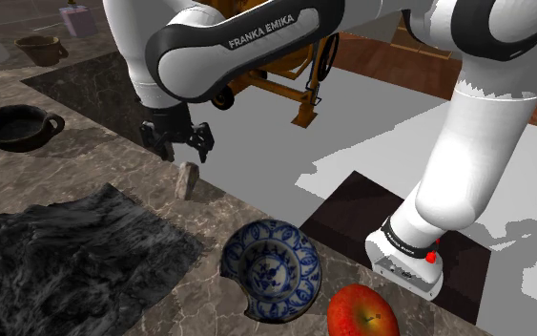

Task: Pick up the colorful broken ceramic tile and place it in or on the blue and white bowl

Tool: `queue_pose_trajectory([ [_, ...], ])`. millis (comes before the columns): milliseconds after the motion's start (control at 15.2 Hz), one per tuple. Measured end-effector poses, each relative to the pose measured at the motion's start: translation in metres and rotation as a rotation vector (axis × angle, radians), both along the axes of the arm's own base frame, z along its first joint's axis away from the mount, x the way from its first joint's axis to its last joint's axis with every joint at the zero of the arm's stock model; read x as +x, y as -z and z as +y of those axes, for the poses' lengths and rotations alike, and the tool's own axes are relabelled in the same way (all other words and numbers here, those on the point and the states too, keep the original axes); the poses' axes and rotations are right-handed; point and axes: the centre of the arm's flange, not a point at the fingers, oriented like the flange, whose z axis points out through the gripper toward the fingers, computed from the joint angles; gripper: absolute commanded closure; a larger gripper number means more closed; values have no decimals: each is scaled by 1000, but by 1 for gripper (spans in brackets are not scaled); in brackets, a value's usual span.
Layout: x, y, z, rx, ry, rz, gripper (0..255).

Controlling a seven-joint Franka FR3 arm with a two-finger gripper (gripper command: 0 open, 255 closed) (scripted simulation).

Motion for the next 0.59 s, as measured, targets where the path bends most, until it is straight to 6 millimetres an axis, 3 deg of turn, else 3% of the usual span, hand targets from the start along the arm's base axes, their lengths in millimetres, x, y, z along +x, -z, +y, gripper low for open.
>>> queue_pose_trajectory([
  [330,0,2,0,0,0,0,0],
  [396,0,2,0,0,0,0,255],
  [594,0,1,0,0,0,-1,255],
])
